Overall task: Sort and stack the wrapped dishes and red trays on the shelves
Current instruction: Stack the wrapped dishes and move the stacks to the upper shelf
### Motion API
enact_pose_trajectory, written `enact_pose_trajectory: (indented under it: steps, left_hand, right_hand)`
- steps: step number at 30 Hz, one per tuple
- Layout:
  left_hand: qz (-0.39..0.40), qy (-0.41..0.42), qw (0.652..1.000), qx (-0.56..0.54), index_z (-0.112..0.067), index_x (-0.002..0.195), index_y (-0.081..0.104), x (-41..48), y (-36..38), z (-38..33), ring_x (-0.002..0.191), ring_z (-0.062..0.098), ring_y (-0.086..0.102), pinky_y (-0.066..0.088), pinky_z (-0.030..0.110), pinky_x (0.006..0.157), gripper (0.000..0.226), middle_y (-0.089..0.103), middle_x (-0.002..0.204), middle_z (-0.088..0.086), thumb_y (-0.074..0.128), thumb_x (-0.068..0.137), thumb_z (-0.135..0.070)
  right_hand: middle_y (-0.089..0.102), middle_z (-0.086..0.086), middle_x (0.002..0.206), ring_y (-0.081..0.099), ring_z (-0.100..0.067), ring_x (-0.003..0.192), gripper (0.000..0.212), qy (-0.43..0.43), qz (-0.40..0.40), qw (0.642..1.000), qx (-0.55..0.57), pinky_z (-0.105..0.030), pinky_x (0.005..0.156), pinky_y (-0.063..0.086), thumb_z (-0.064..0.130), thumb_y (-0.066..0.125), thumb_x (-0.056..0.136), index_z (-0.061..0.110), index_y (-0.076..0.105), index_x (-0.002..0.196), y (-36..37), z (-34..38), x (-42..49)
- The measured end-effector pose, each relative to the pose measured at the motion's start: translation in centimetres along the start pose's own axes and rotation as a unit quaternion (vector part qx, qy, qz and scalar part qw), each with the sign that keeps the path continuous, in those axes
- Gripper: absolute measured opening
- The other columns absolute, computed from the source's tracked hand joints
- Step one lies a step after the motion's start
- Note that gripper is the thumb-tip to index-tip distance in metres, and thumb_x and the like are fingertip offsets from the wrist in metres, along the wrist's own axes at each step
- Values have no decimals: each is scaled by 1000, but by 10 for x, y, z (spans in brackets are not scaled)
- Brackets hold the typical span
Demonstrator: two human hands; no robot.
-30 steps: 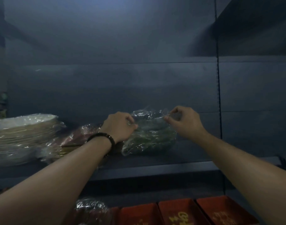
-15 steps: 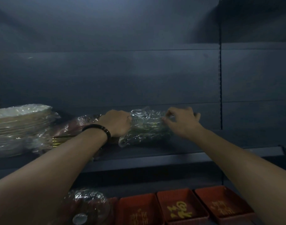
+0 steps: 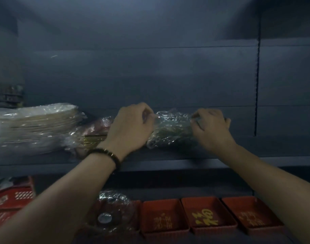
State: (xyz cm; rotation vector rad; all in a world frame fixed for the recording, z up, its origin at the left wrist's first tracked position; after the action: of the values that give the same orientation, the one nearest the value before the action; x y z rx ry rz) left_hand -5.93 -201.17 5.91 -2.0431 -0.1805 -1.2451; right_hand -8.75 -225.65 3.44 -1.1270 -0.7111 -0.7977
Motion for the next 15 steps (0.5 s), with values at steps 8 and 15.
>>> enact_pose_trajectory:
  steps: [8,15]
  left_hand:
    - [19,-117,991,-66,-27,81,73,-179,-23,103,72,4,71,52,18,65,24,74,73,-14,62,98,-38]
    - [51,-319,946,-33,-31,86,74,-299,28,242,75,-7,65,42,9,67,14,73,77,-15,72,97,-23]
  right_hand:
    - [61,5,87,55,-15,85,4,-234,27,960,154,-29,78,45,15,65,94,16,66,90,48,95,-131]
    - [72,12,87,68,-5,79,9,-72,314,933,160,-30,74,55,40,58,89,36,63,95,202,102,-227]
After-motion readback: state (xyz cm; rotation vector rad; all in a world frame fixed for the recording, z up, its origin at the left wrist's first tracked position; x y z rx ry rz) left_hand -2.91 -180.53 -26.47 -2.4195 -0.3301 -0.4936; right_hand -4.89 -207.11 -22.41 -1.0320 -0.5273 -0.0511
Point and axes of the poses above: each hand's wrist, its own x-axis towards the middle knuckle, its own y-axis out of the palm, z = x × y, the point moved 9 cm from there along x, towards the middle knuckle
